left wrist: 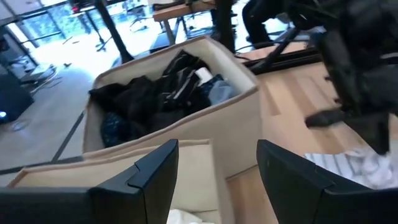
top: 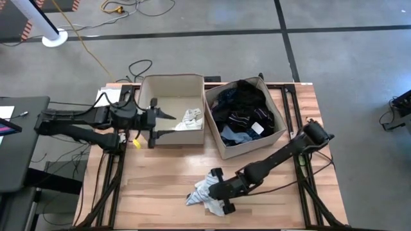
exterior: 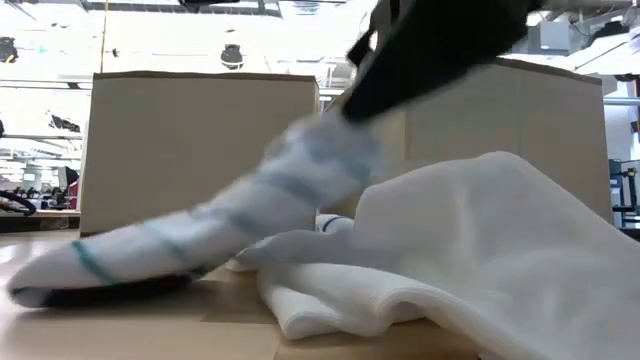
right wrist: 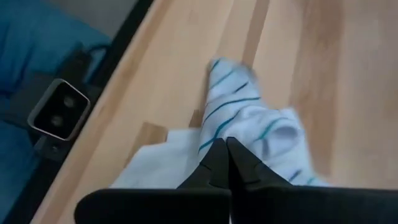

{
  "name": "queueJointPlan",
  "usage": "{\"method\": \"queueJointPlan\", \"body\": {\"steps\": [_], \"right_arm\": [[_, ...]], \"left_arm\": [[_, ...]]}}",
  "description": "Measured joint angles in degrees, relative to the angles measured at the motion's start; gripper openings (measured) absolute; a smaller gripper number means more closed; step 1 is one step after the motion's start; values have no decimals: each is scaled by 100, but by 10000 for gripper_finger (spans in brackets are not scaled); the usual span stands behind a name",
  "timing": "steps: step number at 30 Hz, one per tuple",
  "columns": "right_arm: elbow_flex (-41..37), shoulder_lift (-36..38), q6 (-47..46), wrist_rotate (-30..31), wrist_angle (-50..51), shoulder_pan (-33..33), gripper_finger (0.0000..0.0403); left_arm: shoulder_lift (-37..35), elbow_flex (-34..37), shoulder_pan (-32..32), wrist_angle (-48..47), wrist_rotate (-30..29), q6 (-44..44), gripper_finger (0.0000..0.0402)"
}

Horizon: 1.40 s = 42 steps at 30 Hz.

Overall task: Sort clothes
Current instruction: Put the right white and blue sock into the left laundry organizer

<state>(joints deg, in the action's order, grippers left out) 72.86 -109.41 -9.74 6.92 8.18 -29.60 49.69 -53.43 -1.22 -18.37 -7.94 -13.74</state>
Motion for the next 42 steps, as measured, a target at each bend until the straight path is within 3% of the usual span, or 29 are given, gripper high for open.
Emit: {"method": "queueJointPlan", "body": {"steps": [6,17,24,33,42], "right_arm": [[0,690,366,617,277,-167,1],[4,1610,1164,2036,595,-359,0],[4,1940,1462,2186,681,-326,0],[4,2188,1807,2185,644,-328,0],[4,2330,1742,2175,756,-341,0]], "left_arm": [[18,2,-460,-4,12,-11,212],[523,222,-1171,387,721,114,213],[1333,260,-1440,806,813,151,218],[2436,262,-1448,1834,922,490,288],[3176,262,-1392,2763,1266,729,293]]}}
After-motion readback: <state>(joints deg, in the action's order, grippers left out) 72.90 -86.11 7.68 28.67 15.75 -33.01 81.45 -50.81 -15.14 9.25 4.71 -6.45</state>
